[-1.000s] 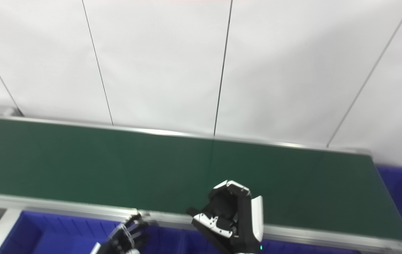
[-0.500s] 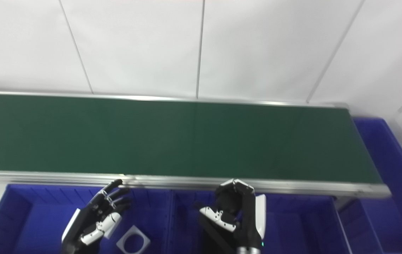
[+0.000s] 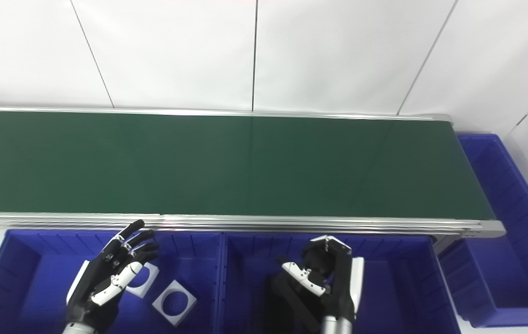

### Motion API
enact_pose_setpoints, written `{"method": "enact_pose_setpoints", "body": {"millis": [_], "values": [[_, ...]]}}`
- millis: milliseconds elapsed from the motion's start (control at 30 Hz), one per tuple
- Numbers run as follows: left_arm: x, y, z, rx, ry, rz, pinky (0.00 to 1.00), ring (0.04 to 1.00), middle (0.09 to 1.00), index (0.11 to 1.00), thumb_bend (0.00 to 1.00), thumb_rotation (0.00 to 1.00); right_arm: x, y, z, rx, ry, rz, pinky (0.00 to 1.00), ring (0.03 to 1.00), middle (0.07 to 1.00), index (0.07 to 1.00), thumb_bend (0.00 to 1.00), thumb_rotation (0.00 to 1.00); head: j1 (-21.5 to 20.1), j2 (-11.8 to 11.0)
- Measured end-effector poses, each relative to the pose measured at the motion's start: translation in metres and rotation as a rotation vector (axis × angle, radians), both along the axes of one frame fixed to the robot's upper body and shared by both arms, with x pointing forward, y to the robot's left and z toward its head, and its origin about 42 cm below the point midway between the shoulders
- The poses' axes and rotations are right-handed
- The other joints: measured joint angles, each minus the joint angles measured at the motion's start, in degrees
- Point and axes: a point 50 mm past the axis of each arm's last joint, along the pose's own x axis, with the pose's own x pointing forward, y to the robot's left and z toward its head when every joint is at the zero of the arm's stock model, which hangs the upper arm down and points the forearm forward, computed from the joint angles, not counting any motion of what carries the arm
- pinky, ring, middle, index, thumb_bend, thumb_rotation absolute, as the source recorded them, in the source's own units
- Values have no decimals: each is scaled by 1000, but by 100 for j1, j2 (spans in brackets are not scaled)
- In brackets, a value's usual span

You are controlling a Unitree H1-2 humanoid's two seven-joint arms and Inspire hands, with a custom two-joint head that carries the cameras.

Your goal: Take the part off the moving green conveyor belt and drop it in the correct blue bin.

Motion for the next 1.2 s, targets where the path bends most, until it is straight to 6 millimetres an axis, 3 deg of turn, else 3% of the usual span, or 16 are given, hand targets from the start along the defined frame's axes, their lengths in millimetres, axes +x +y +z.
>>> {"method": "enact_pose_setpoints", "body": {"millis": [67,200,233,267,333,500,667,767,1200], "values": [[0,0,0,0,0,-1,716,704,776,828,511,0,0,3,-1,-7,16,50,321,374,463,470,539,0,0,26],[0,0,0,1,-1,-2,722,709,774,828,503,0,-2,7,-2,-5,31,117,529,589,507,476,528,0,0,18],[0,0,0,1,-1,-2,722,707,772,828,506,0,-2,8,-2,-3,32,125,569,632,609,486,522,63,0,18],[0,0,0,0,-1,-2,722,705,772,827,508,0,-2,9,-2,-3,33,131,624,684,700,651,660,48,-9,9],[1,0,0,0,-1,-3,717,700,769,825,509,0,-2,10,-3,-4,35,138,670,730,756,745,710,60,-9,9],[1,-1,0,0,10,-8,716,701,768,827,509,0,-2,8,-4,-12,51,163,720,778,812,815,713,92,44,0],[1,-2,1,-1,8,-9,711,704,768,830,518,0,-2,7,-3,-29,67,198,786,872,917,926,745,263,70,0],[1,-2,2,-2,4,-9,708,703,766,829,521,0,-2,8,1,-36,77,233,795,894,943,951,752,300,70,0],[1,-3,2,-4,3,-9,704,699,763,827,539,0,-14,8,-5,52,43,228,793,882,929,938,738,289,53,-88]]}}
